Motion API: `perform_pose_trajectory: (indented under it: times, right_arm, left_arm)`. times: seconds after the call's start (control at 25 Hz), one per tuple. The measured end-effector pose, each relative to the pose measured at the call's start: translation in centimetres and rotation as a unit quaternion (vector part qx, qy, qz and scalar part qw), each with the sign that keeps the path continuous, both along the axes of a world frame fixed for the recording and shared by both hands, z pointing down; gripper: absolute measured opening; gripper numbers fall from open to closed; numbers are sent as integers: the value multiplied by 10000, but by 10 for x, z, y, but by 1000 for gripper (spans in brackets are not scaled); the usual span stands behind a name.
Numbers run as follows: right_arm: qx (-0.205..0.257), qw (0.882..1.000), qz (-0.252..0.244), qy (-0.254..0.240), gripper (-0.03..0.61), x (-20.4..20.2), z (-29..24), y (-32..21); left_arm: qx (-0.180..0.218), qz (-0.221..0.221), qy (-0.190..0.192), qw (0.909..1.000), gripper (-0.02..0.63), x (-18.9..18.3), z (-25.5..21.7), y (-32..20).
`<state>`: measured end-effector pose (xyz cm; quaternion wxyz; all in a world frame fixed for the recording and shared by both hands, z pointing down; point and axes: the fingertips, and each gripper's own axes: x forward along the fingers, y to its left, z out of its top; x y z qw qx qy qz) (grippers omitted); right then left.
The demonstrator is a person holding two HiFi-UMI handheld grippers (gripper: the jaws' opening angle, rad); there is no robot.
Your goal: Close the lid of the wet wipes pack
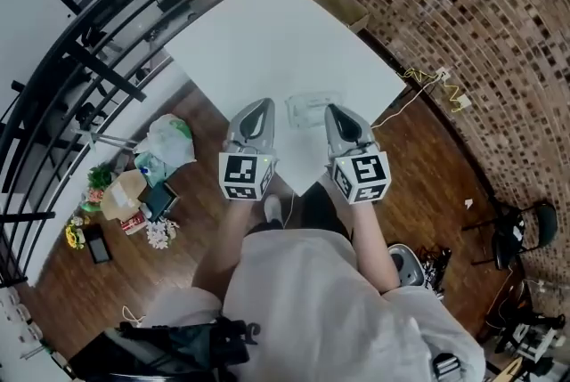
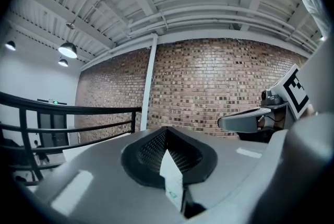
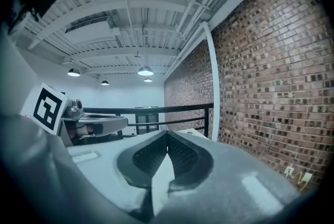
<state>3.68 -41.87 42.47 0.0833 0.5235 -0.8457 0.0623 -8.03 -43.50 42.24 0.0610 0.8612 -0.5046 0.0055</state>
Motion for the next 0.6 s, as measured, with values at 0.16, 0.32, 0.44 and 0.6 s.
perform_pose_trajectory:
  times: [0.16,0.32,0.44,0.6]
  right_arm:
    - [-96,9998,-35,143,-9,13,8,-31]
    - [-233,9995,-60,214,-9,28,18,-56]
    - [-388,9988,-90,274,-9,37,31,-67]
    - [-565,9976,-159,361,-9,43,50,-77]
  left_arm:
    - [-186,34,-113,9998,15,13,13,-24]
    - [-422,35,-129,9990,15,24,33,-43]
    - [-667,8,-58,9978,15,29,52,-55]
    - [-831,4,-1,9965,15,35,69,-69]
